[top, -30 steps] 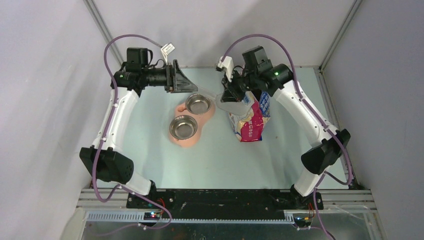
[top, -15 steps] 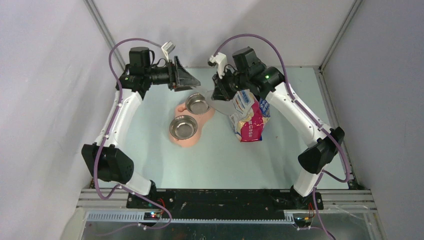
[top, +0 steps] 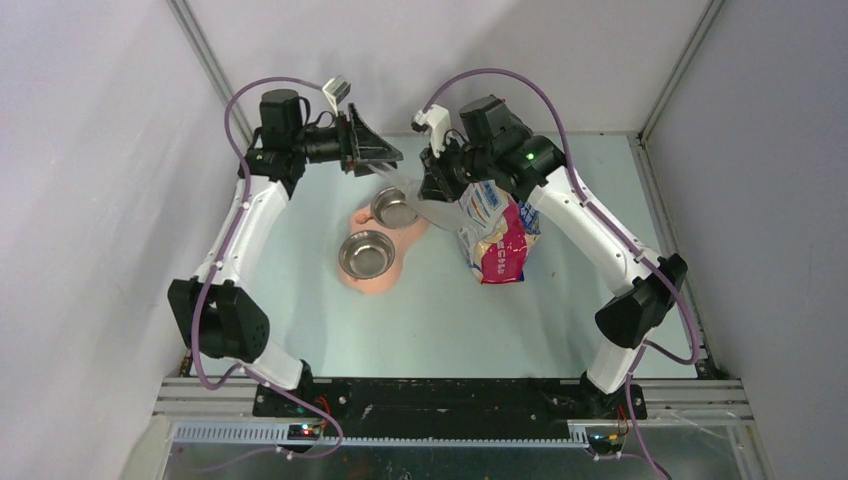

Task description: Serve the pet food

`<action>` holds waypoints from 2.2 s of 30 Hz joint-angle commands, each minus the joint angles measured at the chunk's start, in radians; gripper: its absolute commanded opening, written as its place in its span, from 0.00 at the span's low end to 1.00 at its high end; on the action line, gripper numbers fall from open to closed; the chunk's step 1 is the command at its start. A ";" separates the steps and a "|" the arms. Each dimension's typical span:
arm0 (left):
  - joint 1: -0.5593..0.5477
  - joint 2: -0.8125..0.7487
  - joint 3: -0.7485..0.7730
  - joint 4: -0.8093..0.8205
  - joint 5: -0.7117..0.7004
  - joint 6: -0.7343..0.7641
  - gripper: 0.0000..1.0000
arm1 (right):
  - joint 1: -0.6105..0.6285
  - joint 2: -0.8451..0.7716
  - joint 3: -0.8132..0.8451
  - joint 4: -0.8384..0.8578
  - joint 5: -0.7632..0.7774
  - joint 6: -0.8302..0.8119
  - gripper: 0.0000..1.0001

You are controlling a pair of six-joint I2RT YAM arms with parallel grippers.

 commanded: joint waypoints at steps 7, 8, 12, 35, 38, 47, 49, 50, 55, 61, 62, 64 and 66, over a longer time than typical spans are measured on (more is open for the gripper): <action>-0.004 -0.016 -0.035 0.078 0.075 -0.058 0.68 | -0.003 -0.014 0.006 0.087 0.121 0.093 0.00; -0.004 -0.015 -0.035 0.087 0.076 -0.063 0.68 | -0.001 -0.012 0.004 0.087 0.122 0.089 0.00; -0.004 -0.013 -0.038 0.110 0.082 -0.080 0.64 | 0.002 -0.006 0.004 0.085 0.104 0.071 0.00; -0.010 0.017 -0.036 0.140 0.086 -0.109 0.60 | 0.003 0.026 0.037 0.074 0.046 0.042 0.00; -0.011 0.020 -0.036 0.145 0.088 -0.113 0.57 | 0.003 0.031 0.041 0.072 0.044 0.042 0.00; -0.016 0.024 -0.035 0.169 0.101 -0.111 0.25 | 0.001 0.050 0.059 0.055 0.035 0.028 0.00; -0.016 0.025 -0.029 0.166 0.101 -0.103 0.15 | -0.004 0.051 0.069 0.041 0.023 0.011 0.05; -0.016 0.024 -0.026 0.157 0.102 -0.091 0.09 | -0.012 0.051 0.079 0.034 -0.004 0.005 0.10; -0.016 0.023 0.038 0.021 0.076 0.057 0.00 | -0.103 0.003 0.143 -0.091 -0.114 -0.060 0.45; -0.035 0.006 0.172 -0.253 -0.047 0.343 0.00 | -0.273 -0.074 0.211 -0.115 0.021 0.015 0.60; -0.043 0.009 0.224 -0.283 -0.083 0.379 0.00 | -0.283 -0.090 0.205 -0.093 0.092 0.035 0.63; -0.074 0.018 0.305 -0.368 -0.148 0.526 0.00 | -0.305 -0.108 0.168 -0.063 0.322 0.046 0.68; -0.115 0.030 0.385 -0.441 -0.215 0.613 0.00 | -0.336 -0.114 0.123 -0.055 0.463 0.049 0.70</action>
